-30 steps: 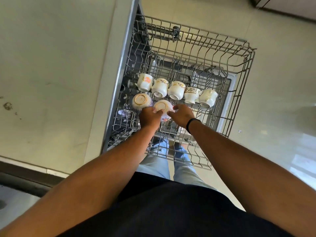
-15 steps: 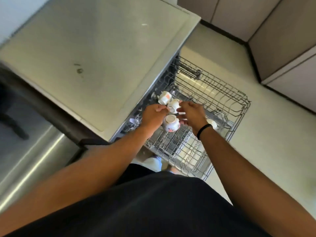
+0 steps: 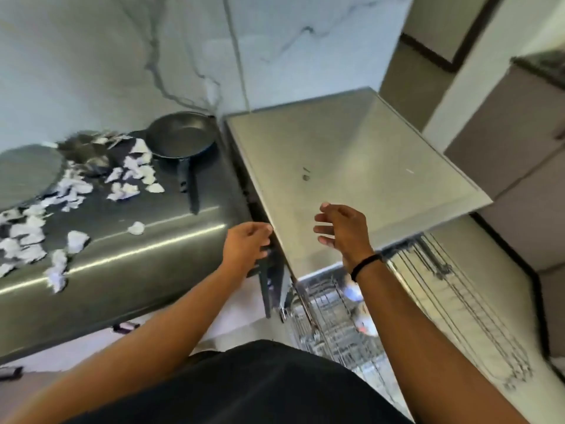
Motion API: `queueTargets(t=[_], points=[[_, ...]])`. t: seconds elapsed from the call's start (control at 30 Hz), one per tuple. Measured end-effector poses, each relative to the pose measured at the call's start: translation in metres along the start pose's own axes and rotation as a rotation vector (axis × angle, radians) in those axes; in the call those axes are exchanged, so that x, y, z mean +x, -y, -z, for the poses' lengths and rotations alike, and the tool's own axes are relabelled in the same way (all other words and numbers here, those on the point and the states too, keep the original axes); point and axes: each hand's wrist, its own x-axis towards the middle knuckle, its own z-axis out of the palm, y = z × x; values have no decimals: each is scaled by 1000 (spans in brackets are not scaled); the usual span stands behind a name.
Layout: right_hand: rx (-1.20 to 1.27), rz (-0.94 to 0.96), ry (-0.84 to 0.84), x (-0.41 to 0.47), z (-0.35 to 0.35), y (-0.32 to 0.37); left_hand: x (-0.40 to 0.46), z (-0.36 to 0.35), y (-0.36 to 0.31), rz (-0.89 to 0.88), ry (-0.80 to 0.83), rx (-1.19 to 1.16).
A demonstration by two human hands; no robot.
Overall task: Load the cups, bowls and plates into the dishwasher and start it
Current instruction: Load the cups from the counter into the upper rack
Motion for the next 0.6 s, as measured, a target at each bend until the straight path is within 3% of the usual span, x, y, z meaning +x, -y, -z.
queueTargets(t=[0.37, 0.6], points=[[-239, 46, 351, -1, -273, -2, 27, 307, 23, -74, -524, -249], [-370, 64, 556, -14, -393, -5, 17, 429, 40, -52, -849, -422]])
